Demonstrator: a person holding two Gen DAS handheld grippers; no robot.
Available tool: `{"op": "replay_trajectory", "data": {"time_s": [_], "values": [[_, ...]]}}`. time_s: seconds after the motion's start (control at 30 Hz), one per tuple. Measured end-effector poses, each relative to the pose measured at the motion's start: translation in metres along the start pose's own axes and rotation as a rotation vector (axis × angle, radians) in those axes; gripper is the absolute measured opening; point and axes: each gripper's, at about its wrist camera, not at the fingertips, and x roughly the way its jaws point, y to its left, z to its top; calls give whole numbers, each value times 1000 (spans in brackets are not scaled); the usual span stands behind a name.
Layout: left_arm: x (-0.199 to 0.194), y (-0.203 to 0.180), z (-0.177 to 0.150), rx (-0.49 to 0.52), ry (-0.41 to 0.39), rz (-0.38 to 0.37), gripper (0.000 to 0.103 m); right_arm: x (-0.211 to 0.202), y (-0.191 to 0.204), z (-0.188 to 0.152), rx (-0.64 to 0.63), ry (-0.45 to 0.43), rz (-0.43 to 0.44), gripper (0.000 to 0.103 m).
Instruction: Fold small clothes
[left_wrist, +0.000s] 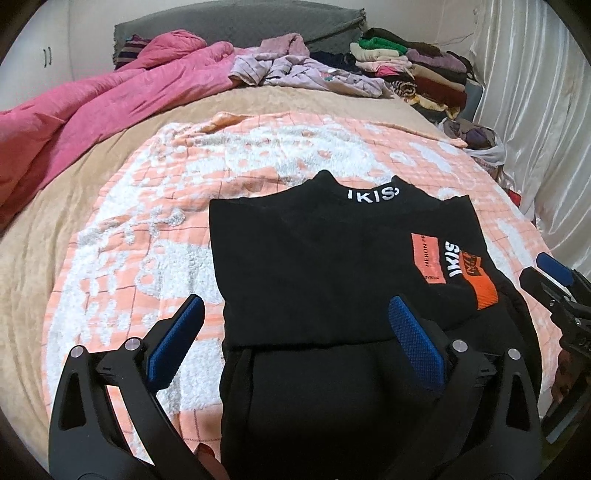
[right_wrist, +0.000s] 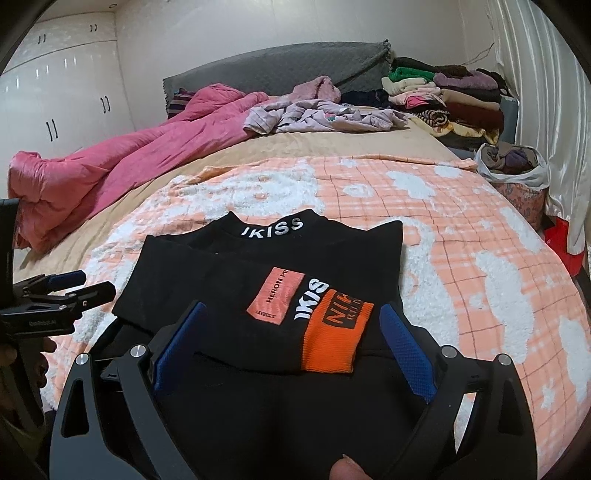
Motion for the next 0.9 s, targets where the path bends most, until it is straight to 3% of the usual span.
{"op": "replay_trajectory", "data": {"time_s": [0.9], "values": [[-39,-6,-30,20,-47,3,93,-34,7,-20,-31,-15,-3,94]]}}
